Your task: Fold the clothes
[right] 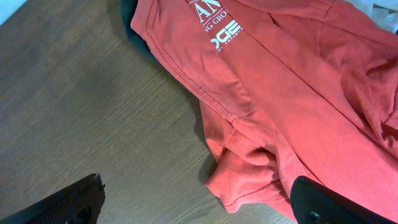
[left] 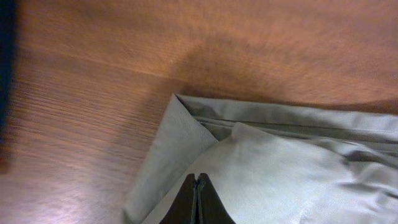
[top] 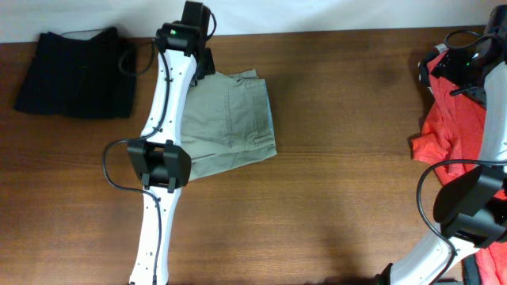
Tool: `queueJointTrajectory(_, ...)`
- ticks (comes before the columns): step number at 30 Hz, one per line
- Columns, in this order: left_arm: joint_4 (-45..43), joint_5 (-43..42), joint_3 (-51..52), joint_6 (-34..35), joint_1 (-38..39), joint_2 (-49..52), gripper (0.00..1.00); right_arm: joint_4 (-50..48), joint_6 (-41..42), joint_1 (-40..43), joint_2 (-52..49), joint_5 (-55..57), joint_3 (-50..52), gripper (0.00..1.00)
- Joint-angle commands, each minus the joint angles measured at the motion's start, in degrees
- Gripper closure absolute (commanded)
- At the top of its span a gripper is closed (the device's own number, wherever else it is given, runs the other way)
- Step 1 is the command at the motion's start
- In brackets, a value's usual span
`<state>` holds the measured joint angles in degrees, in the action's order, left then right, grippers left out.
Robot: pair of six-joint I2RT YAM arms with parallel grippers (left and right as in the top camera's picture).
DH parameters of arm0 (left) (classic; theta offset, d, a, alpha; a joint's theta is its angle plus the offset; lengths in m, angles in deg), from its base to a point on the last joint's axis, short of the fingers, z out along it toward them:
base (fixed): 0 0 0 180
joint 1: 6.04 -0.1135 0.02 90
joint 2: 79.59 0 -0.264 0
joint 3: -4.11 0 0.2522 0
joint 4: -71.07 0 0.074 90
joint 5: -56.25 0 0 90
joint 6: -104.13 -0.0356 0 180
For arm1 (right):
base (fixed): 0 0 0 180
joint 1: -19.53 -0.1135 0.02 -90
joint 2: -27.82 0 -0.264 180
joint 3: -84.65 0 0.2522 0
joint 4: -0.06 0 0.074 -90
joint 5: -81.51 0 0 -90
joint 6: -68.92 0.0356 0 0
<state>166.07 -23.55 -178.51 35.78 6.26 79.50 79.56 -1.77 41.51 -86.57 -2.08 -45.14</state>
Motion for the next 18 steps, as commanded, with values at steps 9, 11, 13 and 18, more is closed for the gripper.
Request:
queueJointTrajectory(9, 4.42, 7.76, 0.04, 0.57, -4.24, 7.06, 0.99, 0.02, 0.28, -0.15, 0.35, 0.48, -0.28, 0.01)
queueJointTrajectory(11, 7.78, 16.26, 0.04, 0.68, -4.76, 4.68, 0.99, 0.02, 0.28, -0.15, 0.35, 0.48, -0.28, 0.01)
queueJointTrajectory(13, 10.82, 22.34, 0.04, 4.7, -4.68, 1.09, 0.99, 0.02, 0.28, -0.15, 0.35, 0.48, -0.28, 0.01)
queueJointTrajectory(18, 15.47, 16.17, 0.07, 9.16, -3.23, -9.62, 0.99, 0.02, 0.28, -0.15, 0.35, 0.48, -0.28, 0.01)
